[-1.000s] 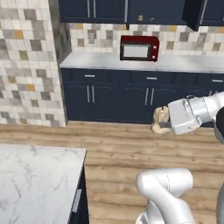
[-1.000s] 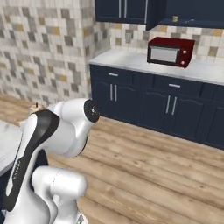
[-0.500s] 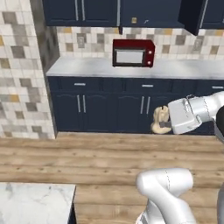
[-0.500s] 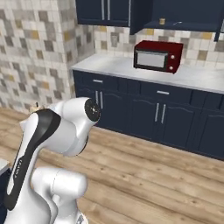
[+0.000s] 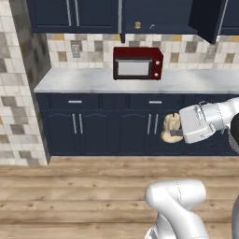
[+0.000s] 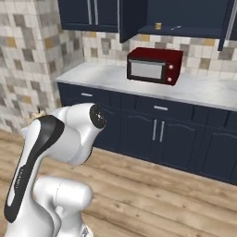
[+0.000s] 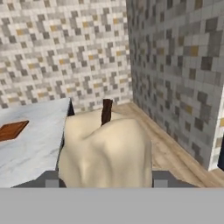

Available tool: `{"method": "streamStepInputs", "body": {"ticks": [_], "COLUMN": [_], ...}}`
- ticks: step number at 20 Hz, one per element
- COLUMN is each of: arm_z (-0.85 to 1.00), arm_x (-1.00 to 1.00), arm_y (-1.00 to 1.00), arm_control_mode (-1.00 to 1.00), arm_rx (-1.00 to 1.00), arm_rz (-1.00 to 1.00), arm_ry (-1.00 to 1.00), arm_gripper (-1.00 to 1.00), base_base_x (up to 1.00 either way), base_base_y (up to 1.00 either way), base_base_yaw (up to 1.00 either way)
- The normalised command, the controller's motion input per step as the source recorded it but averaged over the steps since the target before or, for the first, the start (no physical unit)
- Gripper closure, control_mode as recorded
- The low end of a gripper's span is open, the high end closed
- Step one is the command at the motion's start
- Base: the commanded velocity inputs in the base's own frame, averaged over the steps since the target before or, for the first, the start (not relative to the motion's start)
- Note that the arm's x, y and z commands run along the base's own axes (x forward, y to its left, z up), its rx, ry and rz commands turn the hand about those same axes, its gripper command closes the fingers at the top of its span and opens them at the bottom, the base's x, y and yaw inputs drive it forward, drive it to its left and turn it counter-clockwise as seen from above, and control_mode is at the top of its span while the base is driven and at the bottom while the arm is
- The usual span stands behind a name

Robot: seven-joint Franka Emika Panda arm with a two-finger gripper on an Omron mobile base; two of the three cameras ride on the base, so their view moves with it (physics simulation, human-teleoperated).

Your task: Pick the candle and candle from the dining table and place them in the open cabinet. Close the cabinet after placing the objects.

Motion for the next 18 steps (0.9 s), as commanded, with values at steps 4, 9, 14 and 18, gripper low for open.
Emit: {"method": "streamStepInputs", "body": {"ticks": [4, 9, 14, 18], "arm_z": [0.0, 0.0, 0.0, 0.0], "arm_x": [0.0, 0.0, 0.0, 0.0], "arm_y": [0.0, 0.0, 0.0, 0.0], "arm_control_mode": [1.0, 1.0, 1.0, 1.0], "arm_rx": [0.0, 0.0, 0.0, 0.0], "arm_rz": [0.0, 0.0, 0.0, 0.0], "arm_ry": [0.0, 0.0, 0.0, 0.0], "arm_gripper": [1.0, 1.0, 1.0, 1.0], "base_base_x": [0.77, 0.76, 0.73, 0.69], "base_base_y": [-0.04, -0.1, -0.15, -0.19], "base_base_yaw": [-0.11, -0.11, -0.1, -0.09]}}
